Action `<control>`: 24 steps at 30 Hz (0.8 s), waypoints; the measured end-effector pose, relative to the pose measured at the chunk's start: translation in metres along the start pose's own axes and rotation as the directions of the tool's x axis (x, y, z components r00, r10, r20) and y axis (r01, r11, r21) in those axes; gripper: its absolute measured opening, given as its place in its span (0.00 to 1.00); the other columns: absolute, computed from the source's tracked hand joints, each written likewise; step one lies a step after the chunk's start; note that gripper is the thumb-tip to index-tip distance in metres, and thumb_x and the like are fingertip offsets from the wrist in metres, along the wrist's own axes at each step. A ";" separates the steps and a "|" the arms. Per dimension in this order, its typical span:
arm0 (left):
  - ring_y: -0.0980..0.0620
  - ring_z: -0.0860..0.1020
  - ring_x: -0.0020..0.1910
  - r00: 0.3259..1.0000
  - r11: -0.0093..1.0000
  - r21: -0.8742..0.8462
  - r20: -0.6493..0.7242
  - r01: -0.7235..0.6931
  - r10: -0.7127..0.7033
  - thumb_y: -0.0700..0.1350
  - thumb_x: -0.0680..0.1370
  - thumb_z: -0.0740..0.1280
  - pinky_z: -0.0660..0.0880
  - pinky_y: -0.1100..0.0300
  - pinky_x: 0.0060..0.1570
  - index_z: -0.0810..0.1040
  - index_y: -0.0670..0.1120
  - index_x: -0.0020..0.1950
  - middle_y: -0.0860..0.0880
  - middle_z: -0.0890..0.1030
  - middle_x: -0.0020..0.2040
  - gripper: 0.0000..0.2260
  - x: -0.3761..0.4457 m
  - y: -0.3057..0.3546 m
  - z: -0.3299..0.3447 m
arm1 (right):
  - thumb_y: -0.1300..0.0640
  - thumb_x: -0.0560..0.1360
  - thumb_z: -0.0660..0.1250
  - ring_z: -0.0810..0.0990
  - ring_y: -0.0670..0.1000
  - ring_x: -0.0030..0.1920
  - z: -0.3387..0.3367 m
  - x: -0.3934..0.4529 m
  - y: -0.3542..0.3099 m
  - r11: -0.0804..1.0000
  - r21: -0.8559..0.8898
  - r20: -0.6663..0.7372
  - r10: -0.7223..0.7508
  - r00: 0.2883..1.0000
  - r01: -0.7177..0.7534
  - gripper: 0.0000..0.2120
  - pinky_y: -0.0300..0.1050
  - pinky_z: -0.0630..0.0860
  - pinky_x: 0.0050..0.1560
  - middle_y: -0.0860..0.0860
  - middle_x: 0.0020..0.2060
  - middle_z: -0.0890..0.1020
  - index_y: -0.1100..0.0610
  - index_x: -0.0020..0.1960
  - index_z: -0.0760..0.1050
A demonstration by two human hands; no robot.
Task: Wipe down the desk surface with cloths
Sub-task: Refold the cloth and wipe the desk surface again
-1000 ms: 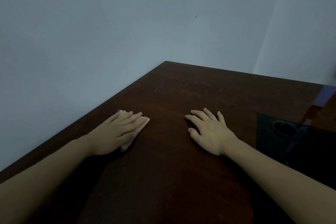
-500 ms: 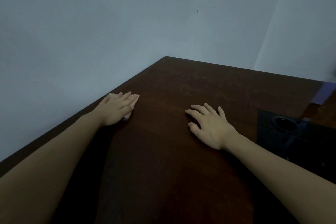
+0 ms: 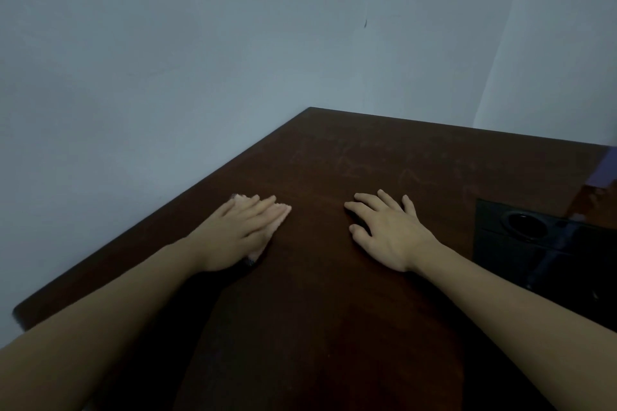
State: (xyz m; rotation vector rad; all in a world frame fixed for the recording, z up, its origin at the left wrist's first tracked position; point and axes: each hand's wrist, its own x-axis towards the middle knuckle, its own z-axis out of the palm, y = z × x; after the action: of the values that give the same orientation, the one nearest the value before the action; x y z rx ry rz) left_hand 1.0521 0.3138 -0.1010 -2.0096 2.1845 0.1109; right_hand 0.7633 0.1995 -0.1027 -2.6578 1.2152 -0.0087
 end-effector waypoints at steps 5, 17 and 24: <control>0.46 0.40 0.82 0.981 0.981 0.032 0.019 0.191 -0.192 0.54 0.86 0.40 0.42 0.38 0.78 0.36 0.59 0.81 0.53 0.39 0.83 0.24 0.048 0.006 -0.007 | 0.40 0.84 0.50 0.45 0.57 0.82 0.000 0.001 0.001 1.000 0.001 0.004 0.001 1.000 -0.001 0.27 0.67 0.40 0.78 0.45 0.82 0.52 0.43 0.82 0.53; 0.55 0.39 0.80 0.998 0.994 -0.092 -0.009 -0.055 0.055 0.59 0.86 0.42 0.36 0.46 0.78 0.38 0.65 0.80 0.59 0.41 0.82 0.23 -0.019 0.099 -0.007 | 0.47 0.85 0.53 0.57 0.48 0.80 -0.012 -0.018 0.000 0.996 0.065 -0.168 -0.057 0.984 0.068 0.19 0.60 0.43 0.80 0.44 0.76 0.70 0.46 0.73 0.73; 0.50 0.40 0.82 0.992 0.992 -0.027 0.020 0.126 -0.126 0.57 0.86 0.40 0.40 0.43 0.79 0.35 0.63 0.80 0.56 0.40 0.83 0.23 -0.014 0.073 -0.004 | 0.49 0.85 0.55 0.68 0.49 0.76 -0.030 -0.051 0.039 1.000 -0.024 -0.179 -0.024 0.983 0.020 0.18 0.53 0.57 0.79 0.48 0.70 0.77 0.49 0.71 0.75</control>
State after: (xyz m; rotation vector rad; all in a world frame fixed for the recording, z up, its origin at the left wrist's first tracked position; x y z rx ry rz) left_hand 0.9798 0.3335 -0.0990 -2.1470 2.0502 0.1439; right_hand 0.6978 0.2067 -0.0774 -2.7389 1.2448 -0.2452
